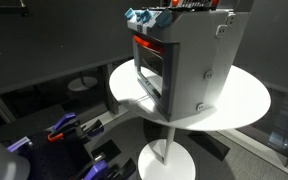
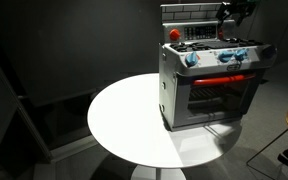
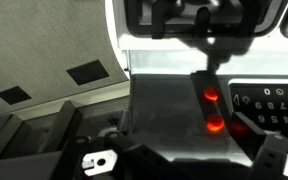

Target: Press the top button on the right side of the stove

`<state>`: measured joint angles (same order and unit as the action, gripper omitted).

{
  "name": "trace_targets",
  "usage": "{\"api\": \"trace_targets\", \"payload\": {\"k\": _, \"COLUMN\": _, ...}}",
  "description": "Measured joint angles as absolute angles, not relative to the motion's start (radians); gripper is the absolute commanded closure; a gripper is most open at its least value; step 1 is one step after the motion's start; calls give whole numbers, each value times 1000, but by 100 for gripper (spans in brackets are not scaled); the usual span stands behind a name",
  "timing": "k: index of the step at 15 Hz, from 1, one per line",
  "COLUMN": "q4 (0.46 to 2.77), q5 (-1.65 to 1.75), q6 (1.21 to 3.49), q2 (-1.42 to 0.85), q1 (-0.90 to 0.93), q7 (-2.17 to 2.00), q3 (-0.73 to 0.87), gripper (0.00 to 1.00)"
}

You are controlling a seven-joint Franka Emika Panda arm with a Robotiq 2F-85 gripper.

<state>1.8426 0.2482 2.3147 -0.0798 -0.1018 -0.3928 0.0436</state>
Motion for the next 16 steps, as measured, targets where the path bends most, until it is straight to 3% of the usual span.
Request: {"api": "trace_targets", "payload": {"k": 16, "q4": 1854, "q5": 279, "q6": 2222, "q2": -48, "q1": -71, "q7": -407, "q3": 57, "gripper": 0}}
